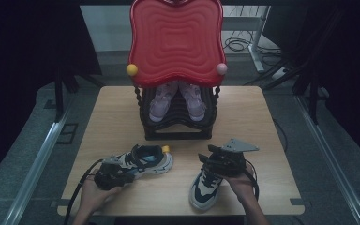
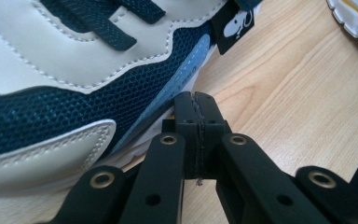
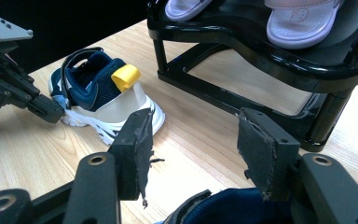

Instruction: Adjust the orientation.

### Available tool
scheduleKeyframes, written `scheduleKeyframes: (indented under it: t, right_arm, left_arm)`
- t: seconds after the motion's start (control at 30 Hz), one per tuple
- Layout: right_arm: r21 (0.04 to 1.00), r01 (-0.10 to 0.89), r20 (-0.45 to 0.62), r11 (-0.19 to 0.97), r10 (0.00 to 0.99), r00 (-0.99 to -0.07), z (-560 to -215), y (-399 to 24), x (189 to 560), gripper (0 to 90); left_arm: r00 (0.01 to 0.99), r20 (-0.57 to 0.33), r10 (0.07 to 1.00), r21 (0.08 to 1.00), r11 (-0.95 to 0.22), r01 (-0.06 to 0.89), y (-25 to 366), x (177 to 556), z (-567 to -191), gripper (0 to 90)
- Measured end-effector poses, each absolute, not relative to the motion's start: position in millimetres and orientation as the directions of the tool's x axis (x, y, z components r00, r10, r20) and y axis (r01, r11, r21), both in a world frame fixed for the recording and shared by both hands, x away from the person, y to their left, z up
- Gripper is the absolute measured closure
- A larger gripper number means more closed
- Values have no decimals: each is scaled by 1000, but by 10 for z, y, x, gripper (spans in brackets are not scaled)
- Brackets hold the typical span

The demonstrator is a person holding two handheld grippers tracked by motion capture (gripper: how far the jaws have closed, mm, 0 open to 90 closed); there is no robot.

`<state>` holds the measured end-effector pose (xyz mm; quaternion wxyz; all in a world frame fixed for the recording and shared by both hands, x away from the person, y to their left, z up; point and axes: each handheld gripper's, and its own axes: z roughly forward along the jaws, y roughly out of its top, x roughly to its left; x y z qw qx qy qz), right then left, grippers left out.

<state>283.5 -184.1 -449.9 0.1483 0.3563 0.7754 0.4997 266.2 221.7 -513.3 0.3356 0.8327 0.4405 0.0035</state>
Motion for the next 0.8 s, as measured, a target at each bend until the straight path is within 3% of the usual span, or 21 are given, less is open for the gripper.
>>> scheduleKeyframes:
  t: [0.8]
  right_arm:
    - [881, 403, 124, 249, 700, -703, -4474, -1830, 2858, 462]
  left_arm:
    - [547, -248, 800, 544, -352, 762, 2453, 2969, -5099, 899]
